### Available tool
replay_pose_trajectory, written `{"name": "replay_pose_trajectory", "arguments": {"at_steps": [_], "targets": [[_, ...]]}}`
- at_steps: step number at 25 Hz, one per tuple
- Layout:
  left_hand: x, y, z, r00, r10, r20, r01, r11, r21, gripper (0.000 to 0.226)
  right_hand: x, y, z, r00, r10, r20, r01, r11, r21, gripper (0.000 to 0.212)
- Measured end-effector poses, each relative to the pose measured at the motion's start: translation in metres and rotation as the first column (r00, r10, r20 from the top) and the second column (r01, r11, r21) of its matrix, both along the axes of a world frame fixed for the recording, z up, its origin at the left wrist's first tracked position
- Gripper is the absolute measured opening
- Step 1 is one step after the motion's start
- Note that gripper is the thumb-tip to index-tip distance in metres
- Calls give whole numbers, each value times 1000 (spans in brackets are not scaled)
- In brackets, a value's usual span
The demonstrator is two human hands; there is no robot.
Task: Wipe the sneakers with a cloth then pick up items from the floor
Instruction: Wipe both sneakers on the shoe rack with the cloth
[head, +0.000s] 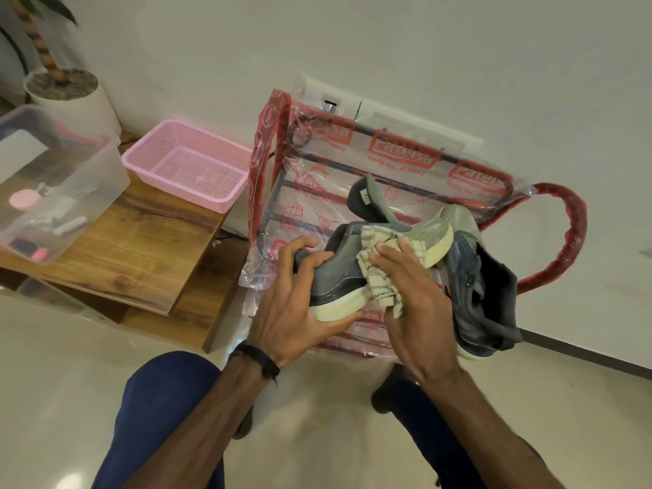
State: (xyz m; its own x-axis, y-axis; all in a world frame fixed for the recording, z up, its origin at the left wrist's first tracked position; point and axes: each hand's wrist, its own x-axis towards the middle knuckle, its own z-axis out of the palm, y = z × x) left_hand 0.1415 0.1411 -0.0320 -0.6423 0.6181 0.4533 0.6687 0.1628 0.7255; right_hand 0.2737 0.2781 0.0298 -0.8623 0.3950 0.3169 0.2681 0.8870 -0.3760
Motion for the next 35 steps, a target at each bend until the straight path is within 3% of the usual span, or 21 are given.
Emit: {"name": "replay_pose_trajectory", "arguments": {"at_steps": [1, 4, 5, 8, 13, 17, 22, 24, 26, 28, 32, 35], "targets": [[1, 0, -1, 1000, -2, 0, 2, 1000, -1, 86, -1, -6, 0, 1000, -9, 15, 9, 1000, -1, 60], [-1, -2, -3, 1000, -13, 17, 13, 1000, 15, 84, 11, -27, 1, 963, 257, 79, -267, 950, 161, 48], [-1, -1, -3, 1000, -20, 0, 20, 1000, 6, 85, 12, -18, 1, 965, 247, 88, -259, 949, 179, 46], [2, 2, -1, 997, -10, -82, 8, 1000, -23, 85, 4, 8, 4, 997, -60, 54, 57, 997, 50, 61], [0, 0, -4, 1000, -12, -9, 12, 1000, 0, 85, 15, -29, 1, 976, 195, 93, -204, 974, 98, 56], [5, 2, 0, 999, -6, -40, 5, 1000, -14, 84, -2, -7, 8, 988, -132, 80, 133, 991, -4, 66], [4, 0, -2, 1000, -8, -4, 8, 1000, 14, 80, 9, -35, 12, 983, 55, 176, -88, 979, 186, 64], [6, 2, 1, 1000, -5, -26, 5, 1000, 4, 83, 6, -14, 11, 989, -37, 140, 7, 979, 203, 60], [8, 5, 3, 999, 2, -33, -2, 1000, -9, 83, -3, -5, 9, 987, -144, 74, 134, 983, 122, 61], [7, 5, 3, 1000, 6, -24, -6, 1000, -10, 82, -10, -19, 6, 983, -171, 61, 165, 982, 90, 66], [5, 1, 0, 999, -16, -50, 14, 999, -33, 83, 11, -28, 13, 989, 31, 146, -53, 988, 145, 63], [7, 5, 1, 997, 0, -74, -2, 999, -33, 82, 11, -3, 19, 987, 58, 151, -93, 968, 234, 57]]}}
